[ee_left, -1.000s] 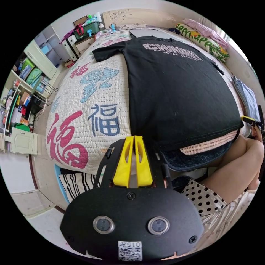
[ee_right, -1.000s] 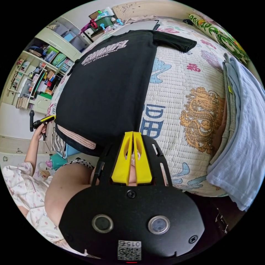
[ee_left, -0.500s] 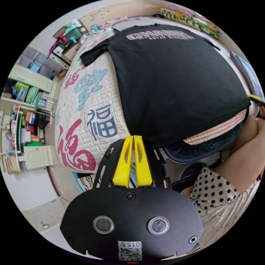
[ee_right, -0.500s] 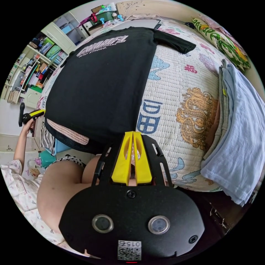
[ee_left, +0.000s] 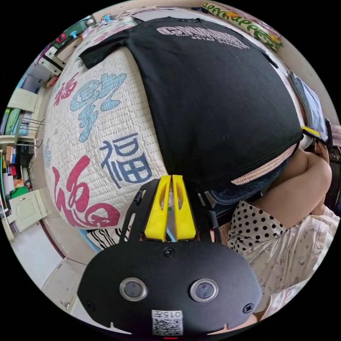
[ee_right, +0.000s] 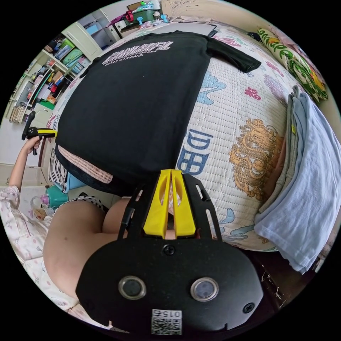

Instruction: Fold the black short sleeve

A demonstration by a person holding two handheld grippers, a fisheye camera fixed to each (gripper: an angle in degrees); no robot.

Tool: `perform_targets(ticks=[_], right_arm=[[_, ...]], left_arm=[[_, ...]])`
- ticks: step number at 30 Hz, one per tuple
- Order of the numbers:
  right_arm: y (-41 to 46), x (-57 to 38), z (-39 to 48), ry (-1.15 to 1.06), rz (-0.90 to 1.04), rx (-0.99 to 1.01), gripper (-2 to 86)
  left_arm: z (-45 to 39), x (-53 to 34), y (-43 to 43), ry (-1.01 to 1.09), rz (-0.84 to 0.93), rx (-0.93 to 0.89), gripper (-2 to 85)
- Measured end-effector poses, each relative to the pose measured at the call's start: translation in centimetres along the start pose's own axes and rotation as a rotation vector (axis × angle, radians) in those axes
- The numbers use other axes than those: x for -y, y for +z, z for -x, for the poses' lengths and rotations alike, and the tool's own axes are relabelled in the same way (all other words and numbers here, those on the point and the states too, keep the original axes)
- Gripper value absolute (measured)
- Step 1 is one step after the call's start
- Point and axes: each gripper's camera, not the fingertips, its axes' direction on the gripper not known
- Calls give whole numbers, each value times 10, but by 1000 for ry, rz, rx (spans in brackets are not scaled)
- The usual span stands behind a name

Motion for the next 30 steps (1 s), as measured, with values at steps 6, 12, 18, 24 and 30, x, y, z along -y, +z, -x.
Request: perform_targets(ticks=[6,12,18,24,30], right_arm=[[-3,-5,12,-16,18,-9,-5],[-14,-12,28,-28,23,-14,-5],[-34,-18,45,-20,13,4,-5],[-62,-21,67,-18,3,8,-5],[-99,-21,87,-2,-17,28,-5]], left_arm=[[18,7,6,18,5,19,-4],[42,19,16,32,51,10,-4],[75,29,31,48,91,-39,-3],[101,31,50,52,108,-42,-4],[119,22,73,57,78,7,-4]])
